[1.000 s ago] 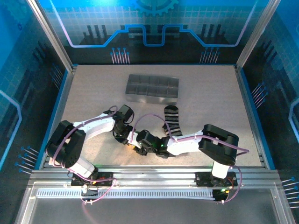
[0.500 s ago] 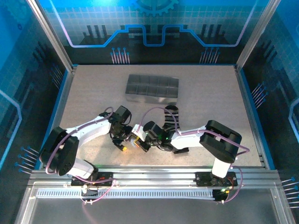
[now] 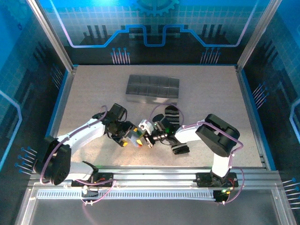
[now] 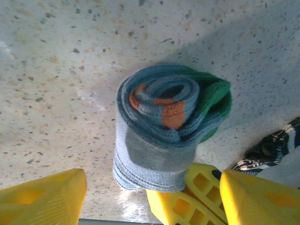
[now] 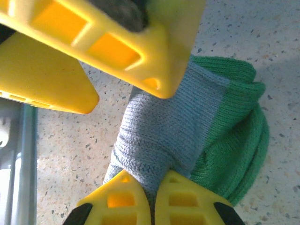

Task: Roll the socks

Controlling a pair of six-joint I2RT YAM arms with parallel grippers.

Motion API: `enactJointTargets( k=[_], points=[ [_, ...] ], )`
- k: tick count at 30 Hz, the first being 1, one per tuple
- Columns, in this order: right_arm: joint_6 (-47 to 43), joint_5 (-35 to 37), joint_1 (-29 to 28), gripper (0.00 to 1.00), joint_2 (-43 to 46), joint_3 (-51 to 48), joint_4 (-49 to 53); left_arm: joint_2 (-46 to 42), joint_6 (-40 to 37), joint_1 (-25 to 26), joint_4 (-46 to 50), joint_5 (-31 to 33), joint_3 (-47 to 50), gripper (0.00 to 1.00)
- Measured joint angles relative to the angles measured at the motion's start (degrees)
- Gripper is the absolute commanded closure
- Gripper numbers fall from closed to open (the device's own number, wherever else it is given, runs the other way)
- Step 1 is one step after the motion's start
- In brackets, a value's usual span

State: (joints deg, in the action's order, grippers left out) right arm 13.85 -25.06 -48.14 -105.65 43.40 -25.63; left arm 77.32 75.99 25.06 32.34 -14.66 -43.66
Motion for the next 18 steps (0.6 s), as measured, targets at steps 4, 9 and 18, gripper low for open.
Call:
enactJointTargets(
  k=[4, 9, 18],
  points=[
    [2.1, -5.3, 2.5, 1.00, -1.7, 0.2, -0.8, 2.0, -1.1, 0.0, -1.3, -0.4, 0.0, 0.34],
    [4.2, -11.0, 4.8, 1.00, -4.0, 1.9, 0.0, 4.2, -1.4, 0.1, -3.1, -0.6, 0.0, 0.39],
    [7.2, -16.0, 7.3, 1.00, -6.1, 5.4, 6.1, 13.6, -4.9, 1.4, -5.8, -0.2, -3.0, 0.60]
  ],
)
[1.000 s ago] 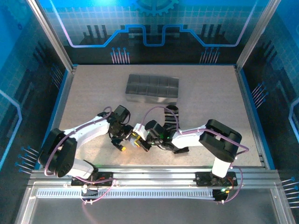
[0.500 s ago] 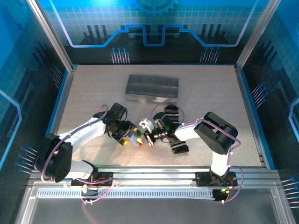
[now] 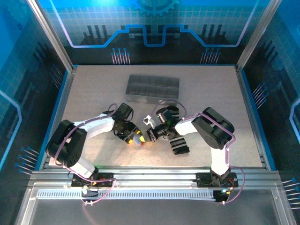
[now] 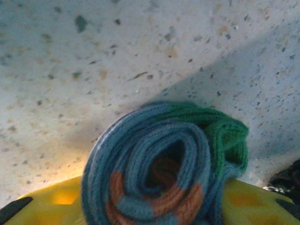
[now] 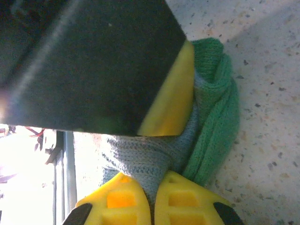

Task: Roll the socks

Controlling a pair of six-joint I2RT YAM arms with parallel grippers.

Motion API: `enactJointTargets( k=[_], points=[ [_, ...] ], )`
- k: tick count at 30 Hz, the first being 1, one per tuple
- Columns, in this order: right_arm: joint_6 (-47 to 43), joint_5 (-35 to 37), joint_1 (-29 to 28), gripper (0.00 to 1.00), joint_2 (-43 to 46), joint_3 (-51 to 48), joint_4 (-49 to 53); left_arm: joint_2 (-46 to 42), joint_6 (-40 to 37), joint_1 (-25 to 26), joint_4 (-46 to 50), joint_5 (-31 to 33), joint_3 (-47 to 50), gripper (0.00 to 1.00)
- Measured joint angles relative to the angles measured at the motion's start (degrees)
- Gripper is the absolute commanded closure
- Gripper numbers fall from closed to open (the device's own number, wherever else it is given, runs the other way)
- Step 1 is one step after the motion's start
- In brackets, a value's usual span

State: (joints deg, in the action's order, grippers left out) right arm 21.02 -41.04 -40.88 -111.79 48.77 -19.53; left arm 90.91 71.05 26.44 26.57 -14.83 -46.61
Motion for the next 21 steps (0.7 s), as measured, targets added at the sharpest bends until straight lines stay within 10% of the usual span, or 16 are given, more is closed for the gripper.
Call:
enactJointTargets(
  k=[3, 9, 21],
  points=[
    [-0.3, 0.3, 0.0, 0.93, 0.6, 0.6, 2.4, 1.2, -0.6, 0.1, 1.5, 0.0, -1.4, 0.73],
    [-3.0, 8.0, -0.9, 0.46, 7.2, -1.7, 7.4, 1.4, -1.1, 0.7, 2.2, 0.0, -2.1, 0.84],
    [-3.8, 11.0, -1.7, 0.20, 8.4, 0.2, 11.2, 1.0, -0.9, 0.7, 1.9, 0.0, -1.7, 0.83]
  ],
)
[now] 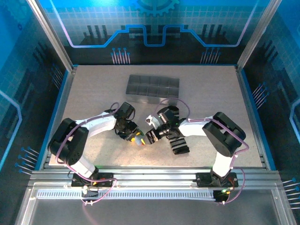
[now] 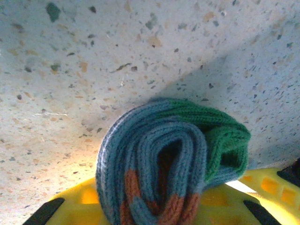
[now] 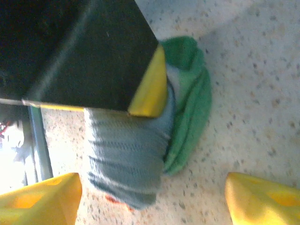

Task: Roll the socks

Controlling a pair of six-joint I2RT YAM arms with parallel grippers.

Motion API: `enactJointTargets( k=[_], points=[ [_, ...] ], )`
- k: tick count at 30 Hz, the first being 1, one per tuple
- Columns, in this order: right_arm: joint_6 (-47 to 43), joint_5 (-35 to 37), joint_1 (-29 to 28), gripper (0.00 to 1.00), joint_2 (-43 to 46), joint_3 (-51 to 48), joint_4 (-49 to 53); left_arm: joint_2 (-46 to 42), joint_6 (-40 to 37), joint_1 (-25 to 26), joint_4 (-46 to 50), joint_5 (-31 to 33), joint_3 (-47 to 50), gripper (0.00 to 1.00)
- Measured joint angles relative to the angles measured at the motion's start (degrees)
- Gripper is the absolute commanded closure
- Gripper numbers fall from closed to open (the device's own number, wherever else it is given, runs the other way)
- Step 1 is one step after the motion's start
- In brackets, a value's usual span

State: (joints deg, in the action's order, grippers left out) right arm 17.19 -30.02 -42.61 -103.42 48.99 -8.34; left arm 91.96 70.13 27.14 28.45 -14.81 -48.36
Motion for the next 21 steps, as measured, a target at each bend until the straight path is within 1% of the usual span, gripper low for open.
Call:
enactJointTargets(
  k=[4, 8, 13, 17, 18, 20, 21],
  points=[
    [0.6, -2.1, -0.2, 0.20, -2.7, 3.6, 1.1, 0.6, 0.0, 0.0, 0.6, 0.0, -0.7, 0.84],
    [0.3, -2.2, -1.2, 0.20, -5.0, 7.5, 4.0, 0.9, 0.0, 0.0, 0.9, -0.1, -0.9, 0.84],
    [-0.8, -1.3, -2.0, 0.27, -6.6, 10.8, 8.2, 1.0, 0.0, 0.0, 1.1, -0.1, -1.1, 0.84],
    [-1.4, 0.9, -2.9, 0.48, -8.2, 13.0, 10.8, 1.1, 0.0, 0.0, 1.2, -0.1, -1.2, 0.84],
    [-1.5, 0.6, -3.2, 0.56, -8.8, 13.7, 11.3, 1.2, 0.0, 0.0, 1.3, 0.2, -1.2, 0.84],
    [-1.8, 0.7, -3.5, 0.63, -9.1, 14.9, 12.7, 1.2, 0.2, -0.3, 1.7, 0.5, -1.3, 0.84],
    [-1.6, 1.0, -3.8, 0.69, -9.2, 15.4, 13.6, 1.2, 0.2, -0.3, 1.9, 0.5, -1.3, 0.84]
  ],
)
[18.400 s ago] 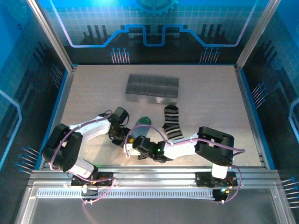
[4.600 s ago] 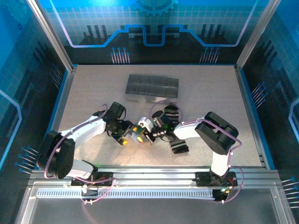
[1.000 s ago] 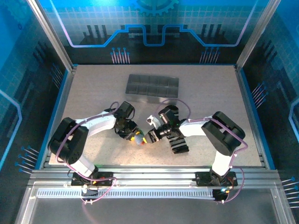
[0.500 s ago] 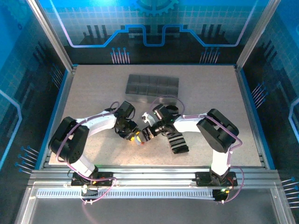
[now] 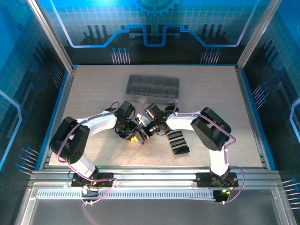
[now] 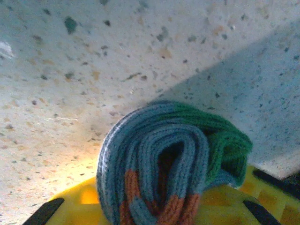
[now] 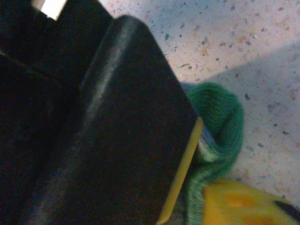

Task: Roll the socks

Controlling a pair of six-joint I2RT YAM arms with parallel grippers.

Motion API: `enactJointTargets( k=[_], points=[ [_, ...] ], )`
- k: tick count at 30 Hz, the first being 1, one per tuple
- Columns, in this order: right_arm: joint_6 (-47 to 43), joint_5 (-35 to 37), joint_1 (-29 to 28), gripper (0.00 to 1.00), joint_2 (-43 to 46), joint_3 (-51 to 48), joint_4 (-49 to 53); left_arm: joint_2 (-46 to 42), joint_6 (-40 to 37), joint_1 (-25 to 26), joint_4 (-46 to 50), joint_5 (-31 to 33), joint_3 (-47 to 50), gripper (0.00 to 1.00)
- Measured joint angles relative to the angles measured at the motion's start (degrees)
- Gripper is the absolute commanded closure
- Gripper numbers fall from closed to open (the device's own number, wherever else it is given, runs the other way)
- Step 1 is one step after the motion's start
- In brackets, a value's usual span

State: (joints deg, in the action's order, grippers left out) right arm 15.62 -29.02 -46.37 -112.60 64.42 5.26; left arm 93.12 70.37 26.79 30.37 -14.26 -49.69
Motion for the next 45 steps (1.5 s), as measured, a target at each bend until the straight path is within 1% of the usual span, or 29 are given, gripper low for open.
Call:
enactJointTargets(
  k=[3, 4, 5, 8, 10, 12, 17, 18, 21, 28, 34, 39, 40, 42, 44, 45],
  points=[
    [0.3, 1.0, -0.4, 0.90, 0.0, 1.0, 1.8, -0.2, 0.1, 0.0, 0.5, 0.4, 0.0, 0.81],
    [0.9, 1.6, -0.5, 0.96, 0.1, 1.0, 1.9, -0.3, 0.0, -0.1, 0.5, 0.5, 0.0, 0.79],
    [1.3, 2.0, -0.7, 1.00, 0.3, 1.0, 2.0, -0.4, 0.0, 0.0, 0.6, 0.5, 0.0, 0.76],
    [2.6, 3.6, -1.3, 1.00, 0.8, 0.8, 2.2, -0.7, 0.2, -0.2, 0.7, 0.7, 0.2, 0.59],
    [4.1, 4.9, -1.9, 1.00, 1.3, 0.3, 1.6, -1.1, 0.9, -0.3, 1.2, 0.8, 0.4, 0.42],
    [5.9, 6.1, -2.1, 1.00, 1.8, -0.4, 0.7, -2.0, 1.4, -0.3, 2.8, 1.5, 0.4, 0.30],
    [10.3, 9.1, -3.2, 1.00, 3.7, -2.0, -0.4, -6.6, 2.0, -0.5, 5.8, 2.9, 0.2, 0.04],
    [11.2, 9.5, -3.2, 1.00, 4.1, -2.4, -0.3, -8.0, 2.2, -0.8, 6.7, 3.3, -0.2, 0.01],
    [13.4, 11.1, -3.1, 1.00, 6.4, -3.9, 0.2, -11.6, 1.9, -2.1, 9.4, 4.6, -1.6, 0.01],
    [18.6, 13.8, -2.6, 1.00, 12.5, -6.3, 4.9, -20.5, 2.2, -5.9, 10.8, 7.7, -3.5, 0.01],
    [23.1, 15.8, 0.0, 1.00, 19.3, -5.3, 9.1, -24.4, 1.5, -8.0, 13.0, 9.6, -4.6, 0.01],
    [29.5, 18.4, 3.6, 1.00, 19.9, 3.5, 19.9, -25.3, 0.2, -8.2, 13.0, 9.3, -5.1, 0.01],
    [31.5, 18.2, 4.8, 1.00, 19.4, 6.9, 24.6, -25.8, -0.5, -8.2, 12.9, 8.9, -5.1, 0.01],
    [34.9, 18.1, 8.0, 1.00, 18.2, 12.9, 29.7, -27.4, -2.0, -8.2, 12.5, 8.2, -5.1, 0.02],
    [37.5, 17.9, 10.9, 1.00, 17.5, 16.8, 32.9, -29.1, -3.4, -8.2, 12.0, 7.7, -5.1, 0.02],
    [39.8, 17.6, 13.1, 1.00, 16.5, 20.1, 36.6, -30.1, -4.5, -8.2, 11.6, 7.3, -5.1, 0.03]
  ],
)
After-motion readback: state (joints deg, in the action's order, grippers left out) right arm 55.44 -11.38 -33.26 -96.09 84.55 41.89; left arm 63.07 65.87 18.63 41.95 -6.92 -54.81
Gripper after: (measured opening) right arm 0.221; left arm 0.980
